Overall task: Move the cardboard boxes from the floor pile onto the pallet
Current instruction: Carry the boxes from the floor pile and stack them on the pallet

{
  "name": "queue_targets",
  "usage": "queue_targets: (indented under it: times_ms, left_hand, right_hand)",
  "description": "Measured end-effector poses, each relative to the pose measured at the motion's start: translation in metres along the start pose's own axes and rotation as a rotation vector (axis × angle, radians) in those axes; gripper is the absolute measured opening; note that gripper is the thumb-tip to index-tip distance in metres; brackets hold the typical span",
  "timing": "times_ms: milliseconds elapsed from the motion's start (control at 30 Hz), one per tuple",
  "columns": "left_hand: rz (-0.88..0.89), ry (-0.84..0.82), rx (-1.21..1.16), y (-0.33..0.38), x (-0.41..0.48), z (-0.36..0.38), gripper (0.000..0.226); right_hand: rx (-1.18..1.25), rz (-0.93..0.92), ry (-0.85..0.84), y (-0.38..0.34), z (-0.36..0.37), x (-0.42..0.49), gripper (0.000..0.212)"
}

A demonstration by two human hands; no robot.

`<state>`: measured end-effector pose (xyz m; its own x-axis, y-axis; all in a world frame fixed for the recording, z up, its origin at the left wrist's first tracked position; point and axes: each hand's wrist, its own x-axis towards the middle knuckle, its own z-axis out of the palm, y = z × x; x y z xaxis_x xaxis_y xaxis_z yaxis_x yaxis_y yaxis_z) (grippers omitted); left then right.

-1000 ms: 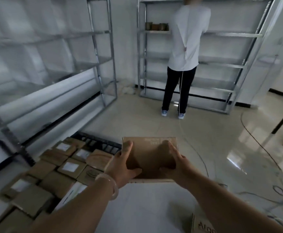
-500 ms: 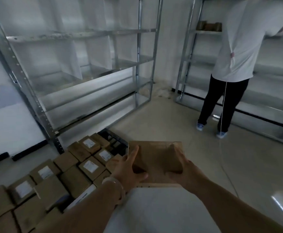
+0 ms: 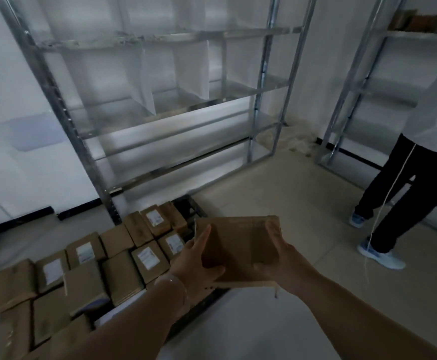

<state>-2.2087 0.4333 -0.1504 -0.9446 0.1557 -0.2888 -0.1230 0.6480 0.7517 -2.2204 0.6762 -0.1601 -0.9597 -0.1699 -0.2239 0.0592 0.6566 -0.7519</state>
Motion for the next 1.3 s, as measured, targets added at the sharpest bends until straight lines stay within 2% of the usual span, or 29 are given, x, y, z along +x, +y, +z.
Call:
queue_targets:
  times_ms: [267, 533, 800, 1100, 1300]
  left_hand:
    - [-0.089, 0.043, -0.079, -0.029, 0.129, -0.031, 0.100]
    - [-0.143, 0.036, -0.129, -0.045, 0.254, -0.095, 0.100]
    - [-0.221, 0.042, -0.121, -0.068, 0.337, -0.114, 0.100]
    - [-0.445, 0.254, -0.236, -0.088, 0.451, -0.132, 0.102]
    - [-0.630, 0.475, -0.429, -0.094, 0.517, -0.087, 0.095]
  right_hand:
    - [-0.044, -0.029, -0.102, -0.005, -0.008, 0.154, 0.106]
    - [-0.056, -0.009, -0.184, -0.037, -0.023, 0.302, 0.108]
    - [-0.084, 0.001, -0.306, -0.029, -0.019, 0.416, 0.109]
    - [-0.195, -0.136, -0.536, -0.032, -0.011, 0.605, 0.104]
    - [-0.373, -0.237, -0.797, -0.023, 0.000, 0.719, 0.104]
